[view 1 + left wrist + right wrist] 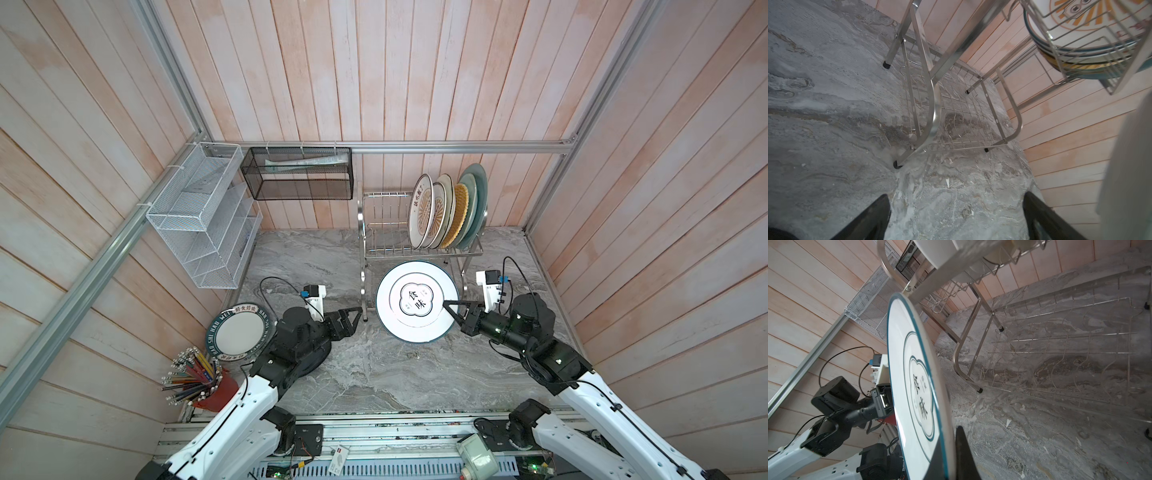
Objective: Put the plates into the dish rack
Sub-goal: 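Grasp the plate rim with the right gripper and open the left gripper, then carry the plate to the rack with the right gripper while the left arm retracts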
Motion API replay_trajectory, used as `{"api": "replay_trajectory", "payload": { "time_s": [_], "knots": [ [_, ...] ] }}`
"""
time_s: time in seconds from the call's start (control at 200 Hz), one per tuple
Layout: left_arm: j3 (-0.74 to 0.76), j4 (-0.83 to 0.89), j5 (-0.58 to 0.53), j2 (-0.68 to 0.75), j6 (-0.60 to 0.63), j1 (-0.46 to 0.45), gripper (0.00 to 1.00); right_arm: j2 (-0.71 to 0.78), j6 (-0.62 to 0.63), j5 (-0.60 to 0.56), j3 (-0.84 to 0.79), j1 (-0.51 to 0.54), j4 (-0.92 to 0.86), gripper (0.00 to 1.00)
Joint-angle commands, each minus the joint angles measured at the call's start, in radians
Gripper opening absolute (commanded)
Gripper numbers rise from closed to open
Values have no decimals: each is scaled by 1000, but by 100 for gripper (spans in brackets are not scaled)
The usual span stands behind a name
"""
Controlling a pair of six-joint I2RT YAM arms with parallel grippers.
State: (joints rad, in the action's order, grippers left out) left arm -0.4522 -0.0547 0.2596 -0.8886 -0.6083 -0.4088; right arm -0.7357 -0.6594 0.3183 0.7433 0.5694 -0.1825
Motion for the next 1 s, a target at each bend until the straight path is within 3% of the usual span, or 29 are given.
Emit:
{"api": "replay_trajectory", "payload": {
  "time_s": [0.0,0.31,0.595,0.995],
  "knots": [
    [-31,-150,-49,-127,137,-8,100,12,54,15,78,-2,-64,0],
    [-100,-391,-117,-414,202,-79,100,-19,73,44,222,0,-106,0],
    [-150,-439,-204,-511,195,-155,100,-106,78,-6,389,1,-135,0],
    [-225,-460,-273,-599,165,-276,100,-254,96,-219,633,1,-186,0]
  ]
}}
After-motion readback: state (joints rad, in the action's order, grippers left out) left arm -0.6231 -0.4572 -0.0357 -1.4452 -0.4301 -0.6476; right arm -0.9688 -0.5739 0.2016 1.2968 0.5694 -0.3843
